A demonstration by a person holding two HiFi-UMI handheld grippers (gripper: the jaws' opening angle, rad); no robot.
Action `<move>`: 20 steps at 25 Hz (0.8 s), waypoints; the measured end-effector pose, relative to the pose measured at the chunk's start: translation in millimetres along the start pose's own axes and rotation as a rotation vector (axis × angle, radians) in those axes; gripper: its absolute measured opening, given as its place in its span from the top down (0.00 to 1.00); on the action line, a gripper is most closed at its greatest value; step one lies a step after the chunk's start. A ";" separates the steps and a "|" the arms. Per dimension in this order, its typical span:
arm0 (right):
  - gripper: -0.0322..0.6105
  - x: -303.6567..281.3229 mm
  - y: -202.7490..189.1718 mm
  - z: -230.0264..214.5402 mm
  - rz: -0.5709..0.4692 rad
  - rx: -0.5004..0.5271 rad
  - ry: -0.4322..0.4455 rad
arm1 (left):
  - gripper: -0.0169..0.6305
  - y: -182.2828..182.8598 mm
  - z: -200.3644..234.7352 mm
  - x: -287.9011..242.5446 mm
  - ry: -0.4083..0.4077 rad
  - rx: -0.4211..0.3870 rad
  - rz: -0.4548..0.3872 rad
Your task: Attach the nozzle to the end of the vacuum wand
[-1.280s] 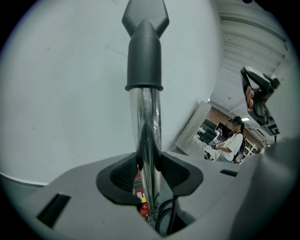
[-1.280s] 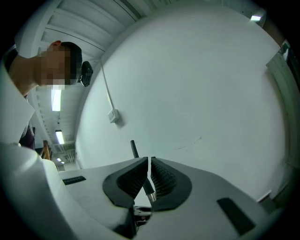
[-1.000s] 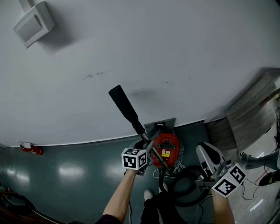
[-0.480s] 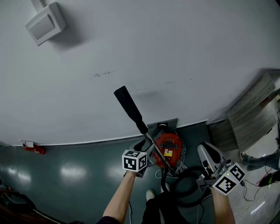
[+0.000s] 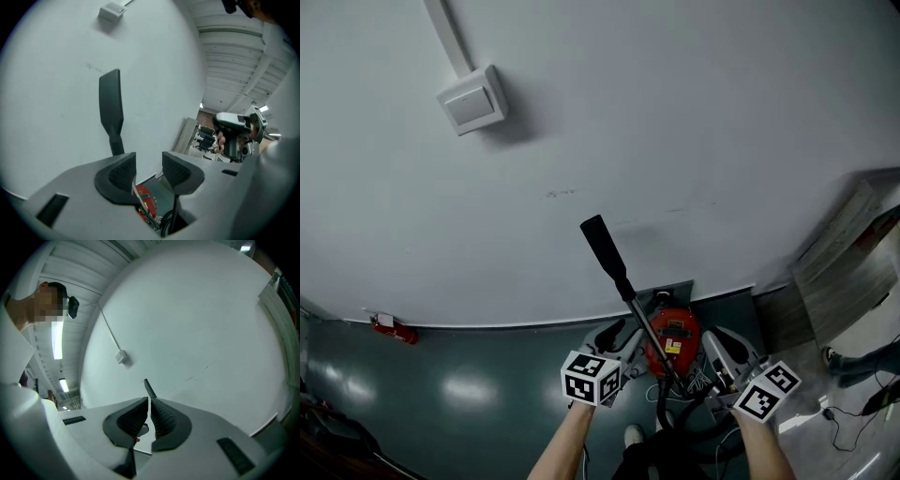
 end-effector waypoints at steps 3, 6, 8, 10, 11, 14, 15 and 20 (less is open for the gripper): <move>0.90 1.2 0.5 18.3 -0.017 -0.016 0.023 | 0.74 24.3 -31.8 30.6 -0.007 -0.064 -0.053; 0.90 1.6 4.9 34.2 -0.043 -0.025 0.046 | 0.82 41.6 -60.5 56.3 -0.016 -0.105 -0.106; 0.90 2.8 9.9 43.5 -0.059 -0.032 0.058 | 0.87 51.7 -74.6 71.1 -0.018 -0.113 -0.143; 0.91 5.4 13.5 52.3 -0.070 -0.037 0.070 | 0.91 59.7 -86.5 85.5 -0.014 -0.126 -0.175; 0.91 6.1 14.9 56.2 -0.074 -0.039 0.076 | 0.93 63.7 -91.6 92.1 -0.012 -0.135 -0.190; 0.91 5.1 20.3 67.0 -0.086 -0.042 0.093 | 0.96 76.3 -104.6 108.3 -0.011 -0.159 -0.232; 0.92 4.5 22.5 71.1 -0.091 -0.043 0.099 | 0.96 79.5 -108.5 113.0 -0.013 -0.164 -0.244; 0.92 3.9 32.5 88.2 -0.102 -0.038 0.127 | 0.97 86.9 -124.9 131.0 -0.018 -0.162 -0.291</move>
Point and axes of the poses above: the fingertips, and each gripper's own axes: x backward along the fingers, z to its left, y out of its top, the point moved 5 cm from there along x, backward along the fingers, and after that the axes turned 9 degrees about x, right-handed, at the moved point
